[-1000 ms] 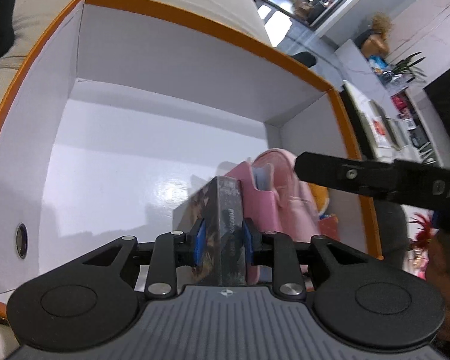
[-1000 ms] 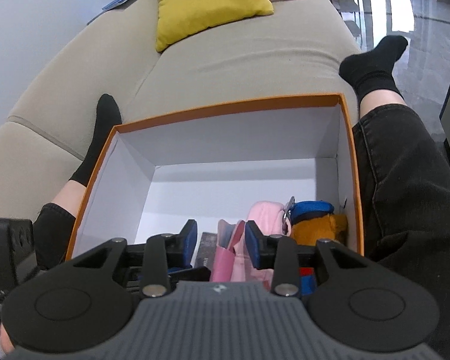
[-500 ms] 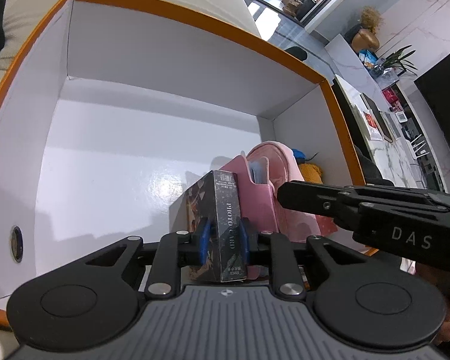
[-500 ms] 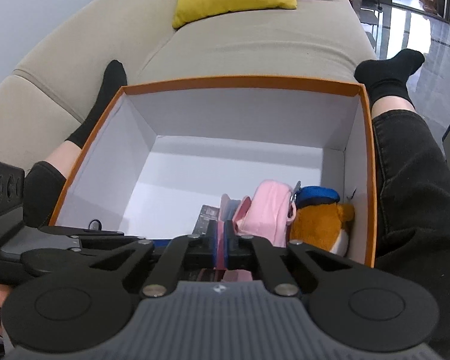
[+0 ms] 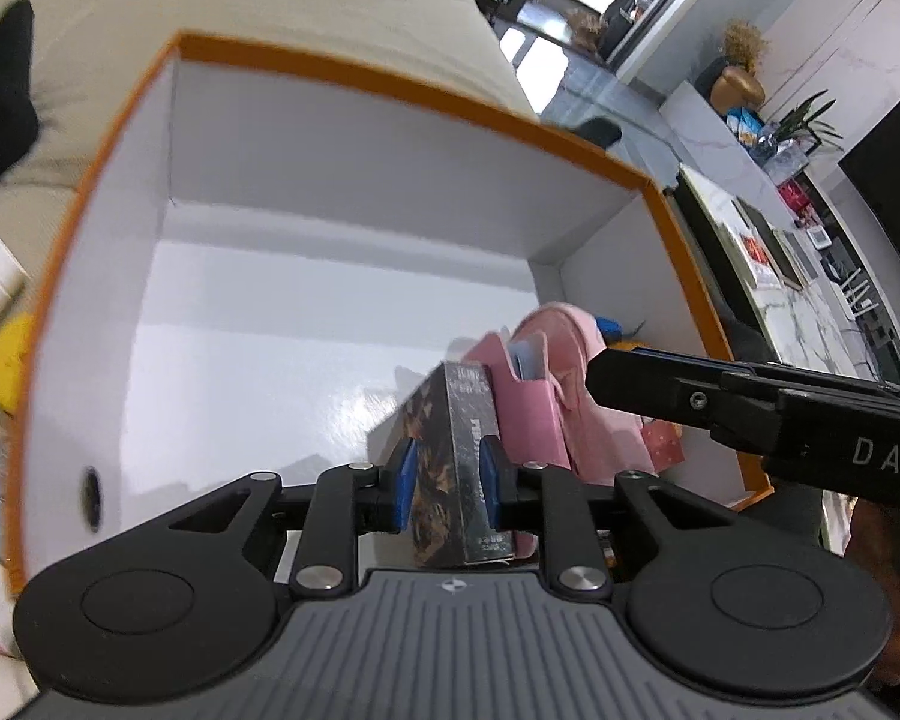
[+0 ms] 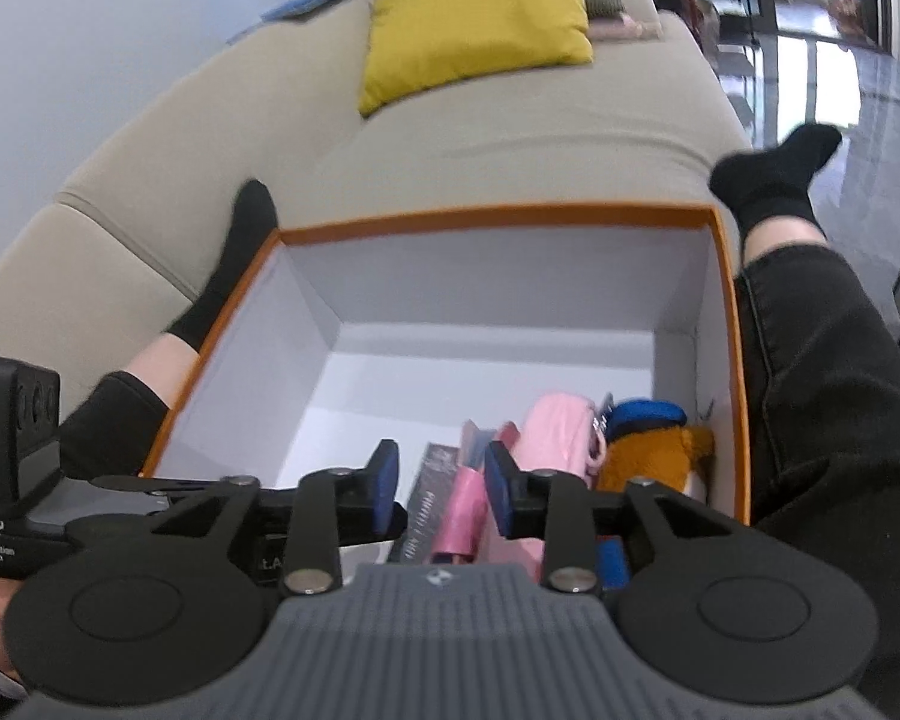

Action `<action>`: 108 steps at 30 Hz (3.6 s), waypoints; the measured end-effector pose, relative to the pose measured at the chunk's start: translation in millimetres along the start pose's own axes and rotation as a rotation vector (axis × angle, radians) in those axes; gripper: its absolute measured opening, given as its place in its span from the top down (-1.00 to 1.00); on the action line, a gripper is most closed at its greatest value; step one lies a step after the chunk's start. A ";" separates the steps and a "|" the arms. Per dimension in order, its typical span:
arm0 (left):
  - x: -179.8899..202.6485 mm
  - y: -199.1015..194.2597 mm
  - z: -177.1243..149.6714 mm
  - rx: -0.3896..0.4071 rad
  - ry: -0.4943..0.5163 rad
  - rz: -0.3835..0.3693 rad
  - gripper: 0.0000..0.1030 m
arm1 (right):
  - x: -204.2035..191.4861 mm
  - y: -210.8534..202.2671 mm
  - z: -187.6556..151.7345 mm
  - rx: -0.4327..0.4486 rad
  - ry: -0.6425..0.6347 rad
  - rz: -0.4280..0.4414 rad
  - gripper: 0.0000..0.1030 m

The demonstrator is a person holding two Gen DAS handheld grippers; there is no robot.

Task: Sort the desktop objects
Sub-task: 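Lower both items into the box and open both tools, then reach the left tool to the pink cylinder while the right tool reaches the white glasses case, then close the left tool on the pink cylinder while the right tool grips the glasses case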

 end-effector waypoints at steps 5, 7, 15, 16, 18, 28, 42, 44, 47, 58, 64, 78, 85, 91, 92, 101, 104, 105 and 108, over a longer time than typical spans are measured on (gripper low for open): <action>1.9 -28.9 5.3 0.119 0.030 0.021 0.53 | -17.5 -6.2 2.5 0.110 -0.072 -0.005 0.24; 0.6 -43.0 7.9 0.172 0.038 0.032 0.53 | -24.0 -7.0 1.4 0.145 -0.106 -0.009 0.21; -20.1 -98.9 -0.6 0.318 0.068 0.143 0.43 | -64.3 -6.8 -4.8 0.203 -0.196 0.095 -0.05; -25.6 -103.8 -4.2 0.324 0.068 0.163 0.39 | -72.4 -5.7 -6.4 0.200 -0.224 0.108 -0.05; -34.4 -113.3 -12.7 0.324 0.074 0.199 0.38 | -89.2 -3.0 -13.1 0.164 -0.288 0.158 -0.06; -96.5 -140.1 -69.8 0.181 0.056 0.326 0.38 | -155.8 21.4 -54.3 -0.026 -0.483 0.300 0.13; -126.7 -134.5 -114.3 0.048 0.038 0.348 0.38 | -184.6 63.3 -118.8 -0.300 -0.740 0.316 0.05; -126.4 -129.1 -114.3 0.034 0.038 0.348 0.38 | -184.9 69.8 -126.9 -0.327 -0.778 0.305 0.05; -125.2 -123.9 -114.2 0.026 0.044 0.348 0.38 | -185.6 76.8 -134.5 -0.345 -0.811 0.292 0.05; -127.1 -103.2 -102.2 0.006 0.038 0.329 0.38 | -184.2 99.9 -133.6 -0.368 -0.809 0.276 -0.07; -130.4 -103.1 -100.2 0.006 0.019 0.316 0.38 | -194.8 110.5 -148.4 -0.346 -0.944 0.205 -0.21; -132.6 -117.4 -98.1 0.037 -0.005 0.346 0.38 | -177.0 93.4 -140.3 -0.382 -0.838 0.186 -0.17; -132.3 -106.5 -94.1 0.001 -0.022 0.376 0.38 | -140.6 76.2 -133.2 -0.416 -0.779 0.077 -0.17; -143.4 -89.4 -85.0 -0.063 -0.126 0.423 0.37 | -120.2 72.1 -136.9 -0.451 -0.697 0.065 -0.17; -144.9 -86.6 -84.8 -0.074 -0.136 0.427 0.36 | -118.2 72.0 -136.8 -0.455 -0.680 0.066 -0.17; -150.9 -57.6 -85.2 -0.204 -0.137 0.526 0.32 | -104.8 75.2 -133.5 -0.472 -0.558 0.130 -0.19; -147.8 -53.0 -83.2 -0.225 -0.138 0.540 0.12 | -104.3 74.5 -133.1 -0.474 -0.545 0.146 -0.19; -147.4 -51.4 -82.1 -0.229 -0.139 0.551 0.12 | -104.0 74.3 -132.5 -0.471 -0.541 0.151 -0.19; -147.1 -47.0 -78.8 -0.231 -0.145 0.586 0.12 | -103.2 73.8 -130.2 -0.465 -0.534 0.168 -0.18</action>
Point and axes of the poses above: each gripper's, at about its wrist camera, not at the fingertips, and y roughly the way its jaws point, x to its right, z to its top, the point moved 6 cm from there along y, roughly the way its jaws point, and after that the axes turned 6 degrees about z, right-handed, at the moved point
